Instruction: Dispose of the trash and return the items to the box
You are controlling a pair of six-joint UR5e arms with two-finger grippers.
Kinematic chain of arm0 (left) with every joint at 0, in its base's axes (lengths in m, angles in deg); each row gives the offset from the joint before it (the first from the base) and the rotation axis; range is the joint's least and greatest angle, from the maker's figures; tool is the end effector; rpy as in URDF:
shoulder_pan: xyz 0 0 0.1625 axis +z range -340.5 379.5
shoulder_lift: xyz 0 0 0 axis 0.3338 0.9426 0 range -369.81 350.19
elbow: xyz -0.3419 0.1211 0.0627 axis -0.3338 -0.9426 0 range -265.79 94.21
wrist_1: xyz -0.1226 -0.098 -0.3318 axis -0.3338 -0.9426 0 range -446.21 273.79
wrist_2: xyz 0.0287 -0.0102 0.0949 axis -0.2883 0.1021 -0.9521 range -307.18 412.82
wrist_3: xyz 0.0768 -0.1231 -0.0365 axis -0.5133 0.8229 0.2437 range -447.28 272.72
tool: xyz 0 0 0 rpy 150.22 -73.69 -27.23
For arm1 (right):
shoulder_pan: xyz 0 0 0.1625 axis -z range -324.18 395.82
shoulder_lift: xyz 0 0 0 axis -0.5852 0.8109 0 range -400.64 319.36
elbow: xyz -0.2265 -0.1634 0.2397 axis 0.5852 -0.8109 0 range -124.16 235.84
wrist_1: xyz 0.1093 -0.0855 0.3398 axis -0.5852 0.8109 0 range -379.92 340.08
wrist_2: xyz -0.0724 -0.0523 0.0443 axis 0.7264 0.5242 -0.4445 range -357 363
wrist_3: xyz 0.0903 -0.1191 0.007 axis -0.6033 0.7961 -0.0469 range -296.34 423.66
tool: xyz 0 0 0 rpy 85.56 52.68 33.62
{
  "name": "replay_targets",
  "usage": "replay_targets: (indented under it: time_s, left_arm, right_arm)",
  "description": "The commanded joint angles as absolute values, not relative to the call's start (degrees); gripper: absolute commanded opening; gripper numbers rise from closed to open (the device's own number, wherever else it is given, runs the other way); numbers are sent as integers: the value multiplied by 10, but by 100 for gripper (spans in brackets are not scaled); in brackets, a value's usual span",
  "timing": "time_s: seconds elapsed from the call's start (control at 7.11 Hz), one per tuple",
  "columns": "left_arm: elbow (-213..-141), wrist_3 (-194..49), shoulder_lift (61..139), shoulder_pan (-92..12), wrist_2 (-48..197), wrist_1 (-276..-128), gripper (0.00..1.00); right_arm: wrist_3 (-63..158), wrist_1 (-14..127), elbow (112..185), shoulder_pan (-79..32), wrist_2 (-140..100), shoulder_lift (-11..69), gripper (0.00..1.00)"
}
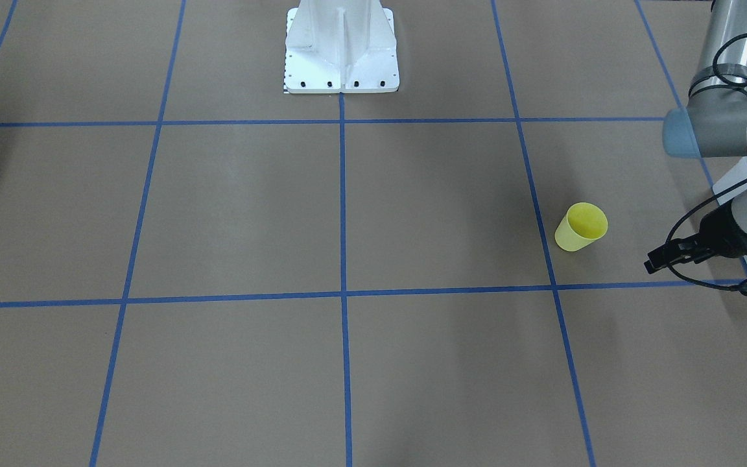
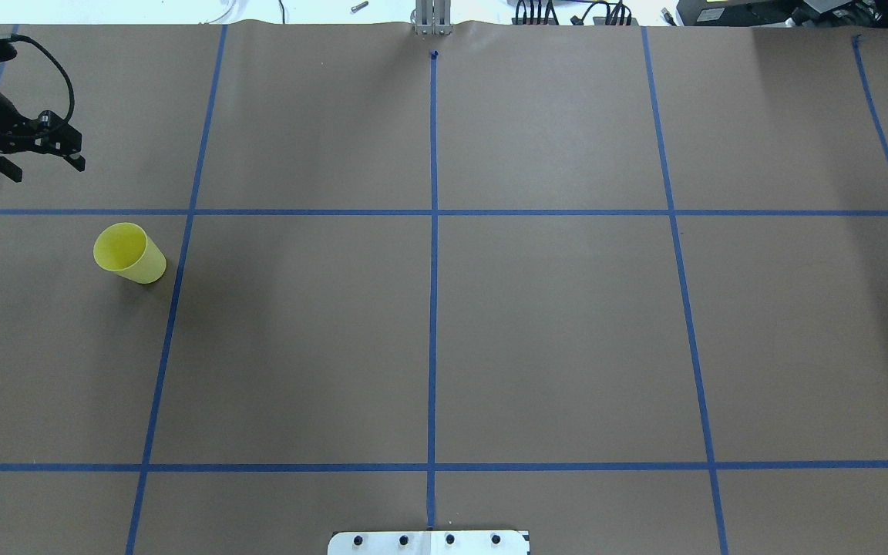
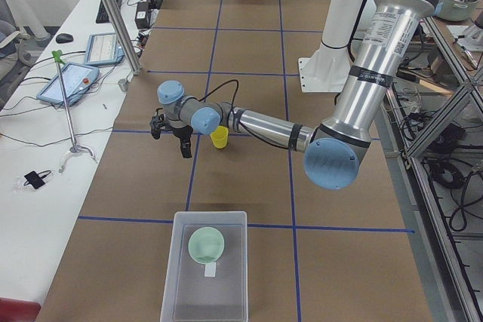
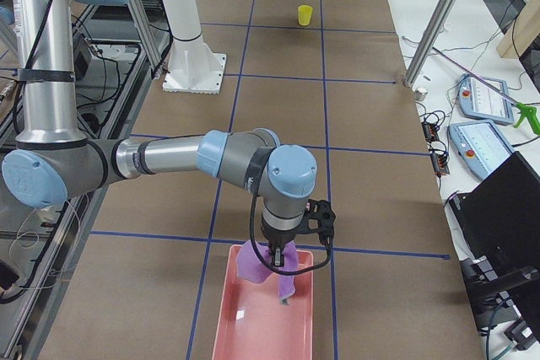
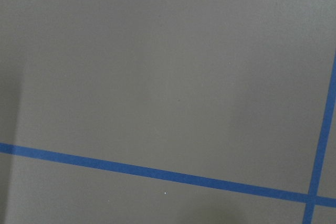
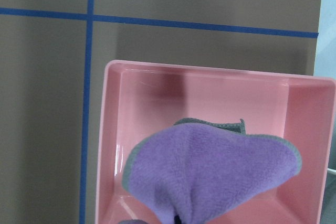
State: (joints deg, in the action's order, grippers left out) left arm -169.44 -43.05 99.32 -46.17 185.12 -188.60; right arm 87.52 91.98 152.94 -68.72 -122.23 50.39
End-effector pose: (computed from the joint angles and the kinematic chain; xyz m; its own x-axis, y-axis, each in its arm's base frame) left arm 0.2139 -0.5523 0.4924 0.6585 -0.1701 -0.7331 0.1208 0.9854 -0.1201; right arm 0.1449 -0.3716 0.6391 0.7846 -0.0500 0.6180 0.0831 0.9962 -0.0249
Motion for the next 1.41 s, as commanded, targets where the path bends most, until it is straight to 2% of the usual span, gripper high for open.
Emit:
replay_targets:
  time_s: [0.0, 0.14, 0.28, 0.42, 0.7, 0.84, 0.98, 1.12, 1.27]
  left_arm:
    - [-1705, -377, 1007, -401, 1814, -1889, 98]
    - [-1747, -377, 997, -399, 1825, -1884, 98]
    - [-1807, -377, 951, -392, 1840, -1877, 98]
    - [-1827, -377, 924, -368, 1832, -1880, 98]
    - [-1819, -381, 920, -353, 1823, -1882, 94]
    - [-1817, -399, 906, -350, 1823, -1883, 84]
    - [-1812, -402, 906, -350, 1823, -1883, 61]
    - [-1806, -402, 908, -350, 1823, -1884, 28]
    - [-1806, -400, 911, -350, 1823, -1884, 0]
  right_arm:
    - [881, 853, 1464, -689, -1222, 509, 99]
    - [877, 853, 1466, -689, -1226, 510, 100]
    - [877, 853, 1469, -689, -1227, 510, 100]
    - [877, 853, 1470, -689, -1227, 509, 100]
    - [875, 854, 1471, -689, -1230, 509, 100]
    - [874, 853, 1472, -688, -1241, 509, 100]
    - [873, 853, 1472, -688, -1247, 508, 100]
    - [860, 853, 1474, -670, -1281, 507, 100]
    - [807, 849, 1483, -632, -1318, 503, 100]
